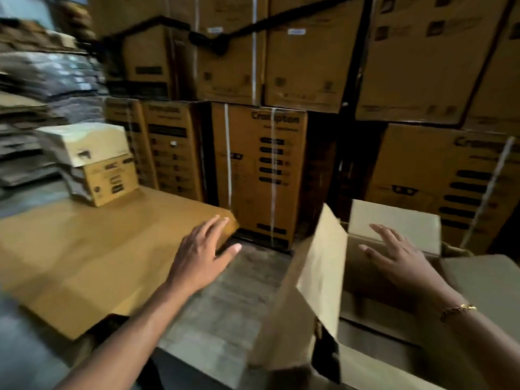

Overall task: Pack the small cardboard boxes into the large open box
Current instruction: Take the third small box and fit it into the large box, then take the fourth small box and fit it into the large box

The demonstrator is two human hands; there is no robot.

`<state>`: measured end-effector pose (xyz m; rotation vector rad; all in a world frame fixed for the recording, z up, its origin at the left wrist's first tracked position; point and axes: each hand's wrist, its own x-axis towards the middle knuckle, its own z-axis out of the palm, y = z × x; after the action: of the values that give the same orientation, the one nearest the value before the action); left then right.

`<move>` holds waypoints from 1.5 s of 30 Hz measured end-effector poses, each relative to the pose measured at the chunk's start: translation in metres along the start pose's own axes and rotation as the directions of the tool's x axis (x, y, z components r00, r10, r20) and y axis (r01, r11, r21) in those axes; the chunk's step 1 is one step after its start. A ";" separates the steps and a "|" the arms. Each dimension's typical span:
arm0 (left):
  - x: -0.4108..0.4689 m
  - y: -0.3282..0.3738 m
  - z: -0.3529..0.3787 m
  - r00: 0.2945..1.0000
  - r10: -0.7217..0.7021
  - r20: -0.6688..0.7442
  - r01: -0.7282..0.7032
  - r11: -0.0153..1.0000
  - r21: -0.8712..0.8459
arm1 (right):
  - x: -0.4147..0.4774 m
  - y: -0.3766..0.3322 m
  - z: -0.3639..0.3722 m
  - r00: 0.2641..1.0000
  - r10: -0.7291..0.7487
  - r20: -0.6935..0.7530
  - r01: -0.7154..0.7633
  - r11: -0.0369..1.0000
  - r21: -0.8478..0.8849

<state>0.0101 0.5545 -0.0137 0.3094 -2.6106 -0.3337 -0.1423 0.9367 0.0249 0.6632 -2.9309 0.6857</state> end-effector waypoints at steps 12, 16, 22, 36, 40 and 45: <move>-0.038 -0.286 -0.118 0.908 -0.419 -0.015 0.394 0.866 -0.309 | 0.122 -0.287 0.146 0.964 -0.215 0.154 0.172 0.952 0.253; -0.048 -0.355 -0.146 0.860 -0.508 -0.044 0.450 0.797 -0.404 | 0.141 -0.368 0.189 0.926 -0.315 0.209 0.232 0.910 0.344; -0.040 -0.448 -0.170 0.789 -0.612 -0.046 0.442 0.620 -0.648 | 0.178 -0.461 0.259 0.906 -0.354 0.233 0.171 0.808 0.564; 0.098 -0.682 -0.197 0.808 -0.588 0.027 0.461 0.603 -0.651 | 0.351 -0.656 0.399 0.897 -0.350 0.269 0.035 0.663 0.747; 0.154 -0.746 -0.192 0.823 -0.567 0.040 0.447 0.603 -0.661 | 0.394 -0.715 0.421 0.911 -0.293 0.289 -0.055 0.608 0.792; 0.245 -0.840 -0.182 0.839 -0.539 0.072 0.443 0.602 -0.664 | 0.454 -0.794 0.457 0.927 -0.208 0.311 -0.149 0.559 0.816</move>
<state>0.0222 -0.3390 0.0059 0.7661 -2.0351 -1.3446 -0.2004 -0.0840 0.0081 0.9730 -2.7058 2.2503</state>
